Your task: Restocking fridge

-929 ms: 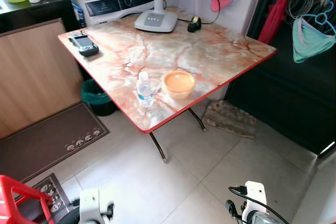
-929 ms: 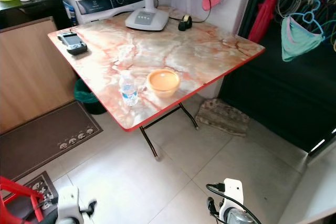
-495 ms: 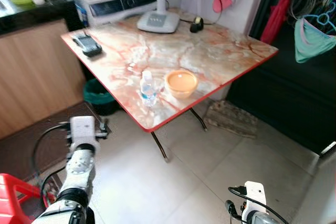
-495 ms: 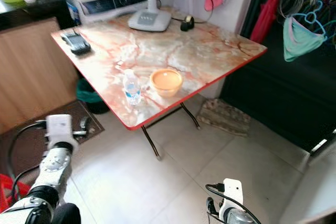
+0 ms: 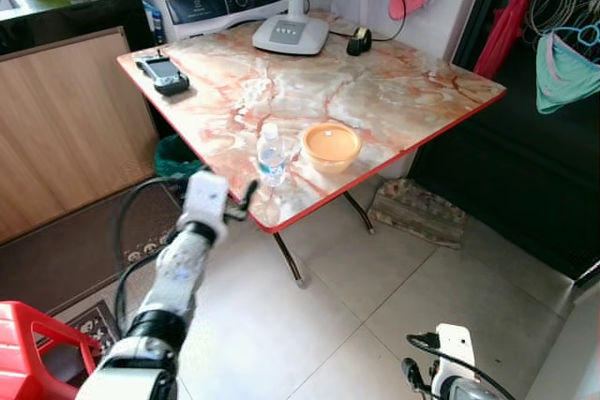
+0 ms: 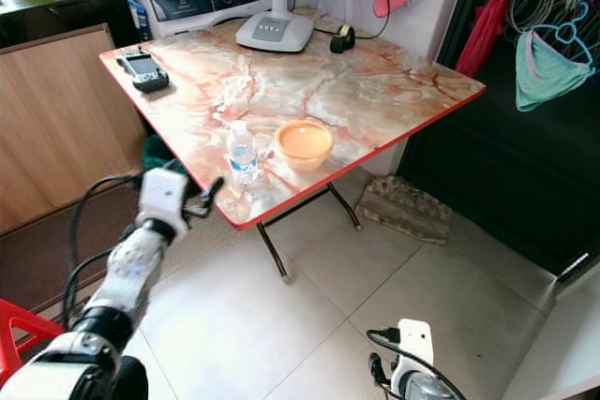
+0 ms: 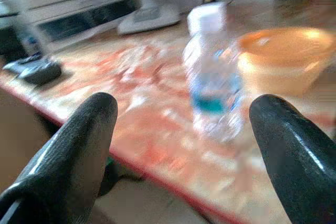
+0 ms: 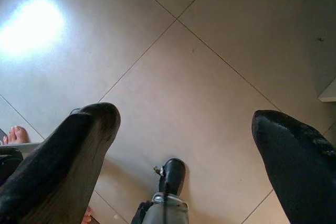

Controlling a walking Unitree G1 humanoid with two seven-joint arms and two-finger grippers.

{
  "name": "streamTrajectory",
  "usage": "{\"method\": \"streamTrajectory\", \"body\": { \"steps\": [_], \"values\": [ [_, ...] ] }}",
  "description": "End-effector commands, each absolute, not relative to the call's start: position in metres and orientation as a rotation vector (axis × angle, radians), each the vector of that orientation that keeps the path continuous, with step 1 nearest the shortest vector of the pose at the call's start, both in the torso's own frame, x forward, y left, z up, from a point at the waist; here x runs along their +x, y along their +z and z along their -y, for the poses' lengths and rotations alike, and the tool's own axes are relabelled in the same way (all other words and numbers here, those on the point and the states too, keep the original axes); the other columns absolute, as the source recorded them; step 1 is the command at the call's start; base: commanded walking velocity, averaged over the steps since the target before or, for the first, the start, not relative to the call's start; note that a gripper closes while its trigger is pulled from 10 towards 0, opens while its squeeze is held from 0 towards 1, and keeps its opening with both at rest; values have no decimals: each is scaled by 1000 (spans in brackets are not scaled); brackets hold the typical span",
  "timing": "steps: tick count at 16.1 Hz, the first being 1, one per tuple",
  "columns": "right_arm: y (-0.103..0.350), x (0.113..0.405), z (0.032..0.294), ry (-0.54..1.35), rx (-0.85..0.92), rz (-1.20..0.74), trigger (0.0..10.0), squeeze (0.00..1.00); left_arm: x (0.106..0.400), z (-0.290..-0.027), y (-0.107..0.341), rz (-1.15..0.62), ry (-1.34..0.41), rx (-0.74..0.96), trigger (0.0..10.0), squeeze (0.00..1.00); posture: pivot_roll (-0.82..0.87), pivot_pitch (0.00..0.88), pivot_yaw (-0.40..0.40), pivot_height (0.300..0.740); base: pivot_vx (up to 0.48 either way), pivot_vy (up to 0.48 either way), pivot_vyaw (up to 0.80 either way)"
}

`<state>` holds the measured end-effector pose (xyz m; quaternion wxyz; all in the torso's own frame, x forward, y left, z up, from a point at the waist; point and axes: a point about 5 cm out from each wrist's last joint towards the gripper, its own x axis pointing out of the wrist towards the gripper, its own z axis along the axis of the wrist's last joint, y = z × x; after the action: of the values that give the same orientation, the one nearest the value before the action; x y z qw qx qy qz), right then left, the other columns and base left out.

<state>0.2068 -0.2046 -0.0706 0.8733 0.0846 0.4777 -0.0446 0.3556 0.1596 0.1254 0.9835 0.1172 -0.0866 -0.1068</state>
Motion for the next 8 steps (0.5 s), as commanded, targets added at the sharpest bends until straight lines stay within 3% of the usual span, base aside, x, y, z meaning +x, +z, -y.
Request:
{"method": "streamTrajectory", "body": {
  "steps": [1, 8],
  "values": [
    [-70, 208, 206, -95, 169, -999, 10000, 0, 361, -153, 141, 215, -225, 181, 10000, 0, 145, 0, -37, 740, 0, 0, 0],
    [-69, 208, 207, -93, 168, -998, 10000, 0, 363, -152, 151, 249, -193, 144, 10000, 0, 144, 7, -42, 740, 0, 0, 0]
  ]
}}
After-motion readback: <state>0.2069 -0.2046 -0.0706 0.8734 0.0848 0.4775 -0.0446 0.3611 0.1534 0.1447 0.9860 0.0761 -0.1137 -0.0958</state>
